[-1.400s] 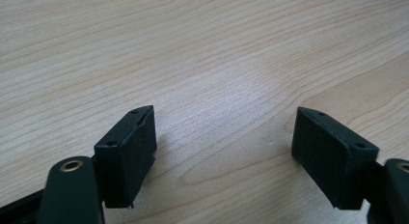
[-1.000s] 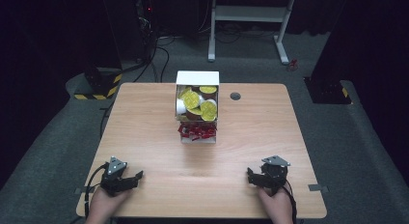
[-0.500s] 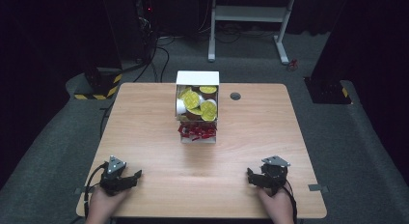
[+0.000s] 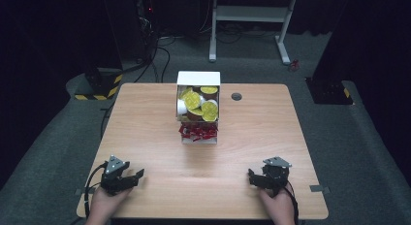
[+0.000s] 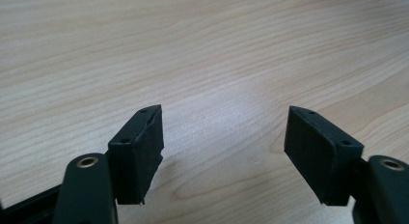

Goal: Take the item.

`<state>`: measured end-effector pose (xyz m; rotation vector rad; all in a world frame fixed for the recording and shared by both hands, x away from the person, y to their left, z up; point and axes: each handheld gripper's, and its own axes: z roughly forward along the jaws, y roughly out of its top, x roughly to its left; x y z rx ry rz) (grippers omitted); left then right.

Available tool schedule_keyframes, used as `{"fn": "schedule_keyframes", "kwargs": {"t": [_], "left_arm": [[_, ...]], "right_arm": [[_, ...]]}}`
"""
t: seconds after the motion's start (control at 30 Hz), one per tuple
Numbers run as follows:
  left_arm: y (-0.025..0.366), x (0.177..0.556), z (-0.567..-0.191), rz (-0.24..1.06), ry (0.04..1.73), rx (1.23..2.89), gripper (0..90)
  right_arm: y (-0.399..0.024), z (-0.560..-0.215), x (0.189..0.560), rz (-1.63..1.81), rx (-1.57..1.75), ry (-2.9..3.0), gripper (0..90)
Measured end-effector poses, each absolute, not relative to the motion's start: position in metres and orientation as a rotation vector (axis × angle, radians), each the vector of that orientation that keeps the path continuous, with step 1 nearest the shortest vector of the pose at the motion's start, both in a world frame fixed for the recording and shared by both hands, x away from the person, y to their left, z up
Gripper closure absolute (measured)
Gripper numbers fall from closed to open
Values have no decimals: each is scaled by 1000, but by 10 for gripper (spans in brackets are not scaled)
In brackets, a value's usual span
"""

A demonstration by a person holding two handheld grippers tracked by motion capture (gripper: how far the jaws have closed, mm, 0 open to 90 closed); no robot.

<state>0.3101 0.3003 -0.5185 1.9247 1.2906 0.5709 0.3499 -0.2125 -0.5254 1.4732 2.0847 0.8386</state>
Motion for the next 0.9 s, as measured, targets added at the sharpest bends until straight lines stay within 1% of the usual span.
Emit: {"fn": "schedule_keyframes", "kwargs": {"t": [0.23, 0.5, 0.57, 0.77, 0.9], "left_arm": [[302, 311, -516, 594, 1264, 1891, 323], [296, 315, -509, 583, 1268, 1857, 330], [294, 316, -508, 576, 1268, 1872, 350], [286, 319, -504, 569, 1257, 1882, 350], [281, 322, -493, 599, 1209, 1953, 346]], "right_arm": [[-212, -525, 350, 839, 1478, 2083, 82], [-213, -525, 348, 841, 1466, 2090, 82], [-213, -525, 348, 842, 1469, 2091, 82], [-213, -525, 348, 844, 1460, 2098, 82], [-213, -525, 348, 844, 1461, 2098, 82]]}}
